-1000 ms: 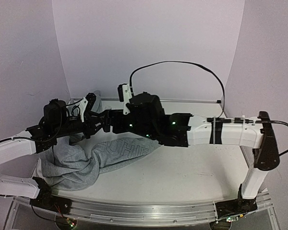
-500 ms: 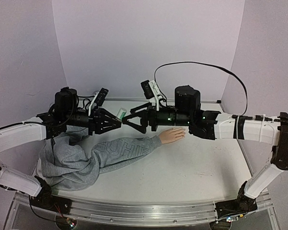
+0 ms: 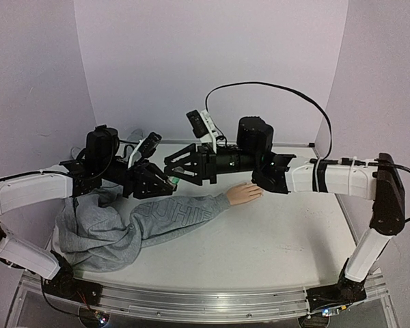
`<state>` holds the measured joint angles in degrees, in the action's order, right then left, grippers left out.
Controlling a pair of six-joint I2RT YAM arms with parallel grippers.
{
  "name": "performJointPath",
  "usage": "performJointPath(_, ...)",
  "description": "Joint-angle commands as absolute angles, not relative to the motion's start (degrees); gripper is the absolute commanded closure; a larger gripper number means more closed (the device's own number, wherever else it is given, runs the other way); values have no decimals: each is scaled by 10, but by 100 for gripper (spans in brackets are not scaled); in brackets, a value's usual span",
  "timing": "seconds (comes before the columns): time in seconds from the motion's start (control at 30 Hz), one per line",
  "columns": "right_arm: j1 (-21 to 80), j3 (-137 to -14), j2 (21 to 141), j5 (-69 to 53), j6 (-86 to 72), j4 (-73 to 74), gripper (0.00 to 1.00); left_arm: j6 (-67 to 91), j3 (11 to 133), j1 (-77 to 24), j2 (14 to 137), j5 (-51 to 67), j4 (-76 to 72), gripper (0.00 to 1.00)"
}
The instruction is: Paint the nails
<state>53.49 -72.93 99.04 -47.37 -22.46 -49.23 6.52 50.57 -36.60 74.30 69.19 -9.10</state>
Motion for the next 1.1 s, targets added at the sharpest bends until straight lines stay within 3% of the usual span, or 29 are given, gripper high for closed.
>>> performJointPath(0.0,533,-768,995,-511,-243,-560,50,72,537,-369,740,716,-118,100)
performJointPath(0.23,534,-778,1011,-520,-252,-569,61,73,537,-369,739,716,-118,100)
performJointPath(0.5,534,-769,1013,-514,-250,-571,57,71,537,-369,736,714,-118,100)
performJointPath(0.7,534,-767,1016,-514,-252,-572,65,70,537,-369,734,710,-119,100)
performJointPath(1.07,534,-768,1026,-512,-259,-576,69,68,536,-369,728,705,-120,100)
